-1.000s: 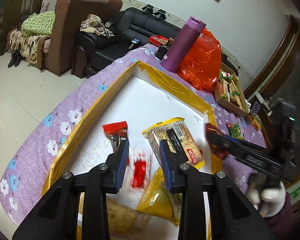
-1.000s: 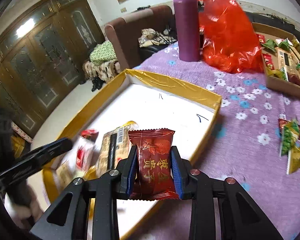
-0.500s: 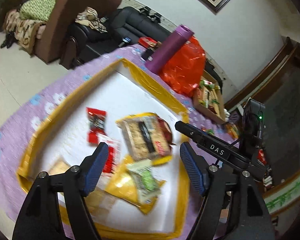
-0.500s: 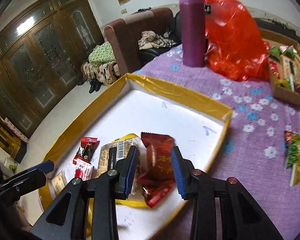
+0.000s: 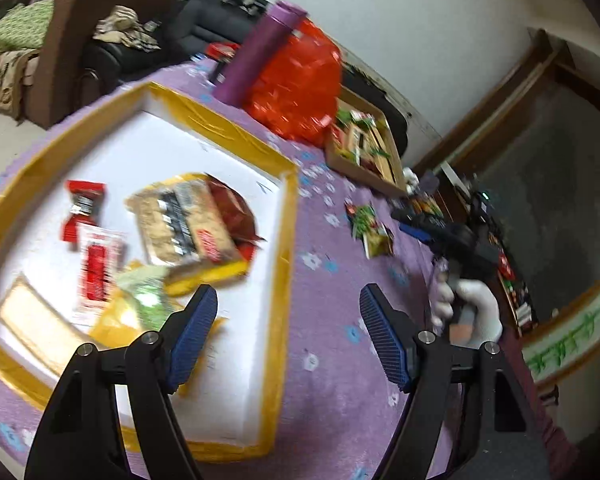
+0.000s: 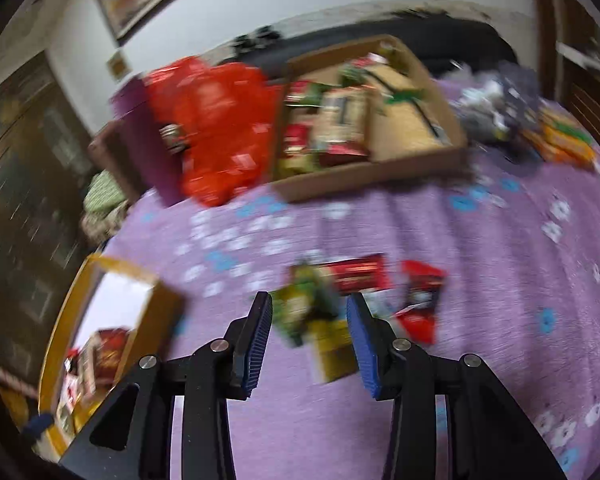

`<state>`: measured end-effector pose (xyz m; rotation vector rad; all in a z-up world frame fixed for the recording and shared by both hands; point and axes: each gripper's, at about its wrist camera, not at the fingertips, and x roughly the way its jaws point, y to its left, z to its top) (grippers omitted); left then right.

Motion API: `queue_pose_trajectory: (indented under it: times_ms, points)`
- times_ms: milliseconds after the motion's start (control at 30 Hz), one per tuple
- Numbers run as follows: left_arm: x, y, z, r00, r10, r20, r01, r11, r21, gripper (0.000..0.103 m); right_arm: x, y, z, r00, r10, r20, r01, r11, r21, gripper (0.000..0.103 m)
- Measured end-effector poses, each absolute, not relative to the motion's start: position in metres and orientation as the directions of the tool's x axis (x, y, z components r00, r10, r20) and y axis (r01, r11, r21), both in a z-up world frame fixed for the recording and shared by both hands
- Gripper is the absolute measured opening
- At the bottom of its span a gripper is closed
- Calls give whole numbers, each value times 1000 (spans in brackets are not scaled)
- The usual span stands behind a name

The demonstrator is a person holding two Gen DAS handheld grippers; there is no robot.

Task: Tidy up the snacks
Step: 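Grasp a green-yellow packet with the right gripper while the left gripper grasps another green packet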

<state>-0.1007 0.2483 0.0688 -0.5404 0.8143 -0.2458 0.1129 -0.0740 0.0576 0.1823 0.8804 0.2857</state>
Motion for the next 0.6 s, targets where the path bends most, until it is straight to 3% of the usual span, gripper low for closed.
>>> queue_pose_trajectory:
  times_ms: [267,333,400,467,600]
  points:
    - [-101,225,70,638,-409,-653,27,859,-512,74,154,-51,37,589,317,-743,-180,948,263,41]
    - [-102,224,71,637,-403,-657,24,862,-506,74,158,-33,28,551,325,-769,-223,945,239,36]
    - [-102,224,71,640,-398,-657,26,866,-499,74,148,-15,24,513,341,-788,-303,931,205,25]
    - [-101,223,70,637,-398,-660,25,867,-498,74,136,-3,25,469,380,-798,-384,901,203,24]
    - [-98,219,67,628,-407,-663,37,867,-498,74,105,-4,31,262,553,-791,-527,769,363,23]
